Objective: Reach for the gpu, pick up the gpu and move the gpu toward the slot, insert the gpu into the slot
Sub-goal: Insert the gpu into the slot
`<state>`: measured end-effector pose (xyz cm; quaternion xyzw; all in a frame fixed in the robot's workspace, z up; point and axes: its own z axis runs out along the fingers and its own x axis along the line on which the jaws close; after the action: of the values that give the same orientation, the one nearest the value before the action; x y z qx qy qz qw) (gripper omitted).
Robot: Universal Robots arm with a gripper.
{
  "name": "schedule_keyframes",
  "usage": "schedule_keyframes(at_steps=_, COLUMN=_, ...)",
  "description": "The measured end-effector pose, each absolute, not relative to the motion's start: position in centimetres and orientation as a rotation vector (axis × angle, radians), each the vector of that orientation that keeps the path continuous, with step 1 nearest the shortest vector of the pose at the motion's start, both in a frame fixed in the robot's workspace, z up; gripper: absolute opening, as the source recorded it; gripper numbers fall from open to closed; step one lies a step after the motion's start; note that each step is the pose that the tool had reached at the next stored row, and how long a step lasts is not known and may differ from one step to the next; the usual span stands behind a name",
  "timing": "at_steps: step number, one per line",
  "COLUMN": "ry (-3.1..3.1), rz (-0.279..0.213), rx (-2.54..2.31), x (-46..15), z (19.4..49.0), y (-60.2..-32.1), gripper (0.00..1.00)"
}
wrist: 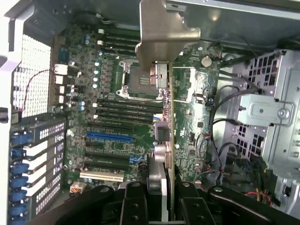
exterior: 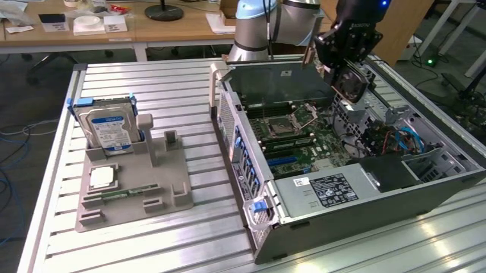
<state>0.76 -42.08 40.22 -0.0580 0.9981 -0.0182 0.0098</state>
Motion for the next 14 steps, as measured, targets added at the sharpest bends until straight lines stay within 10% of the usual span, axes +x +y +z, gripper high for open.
schedule_keyframes(at_steps=14, ry=3.09, rz=-0.054, rx=-0.425, x=0.76, z=40.22, y=-42.09, gripper=0.28)
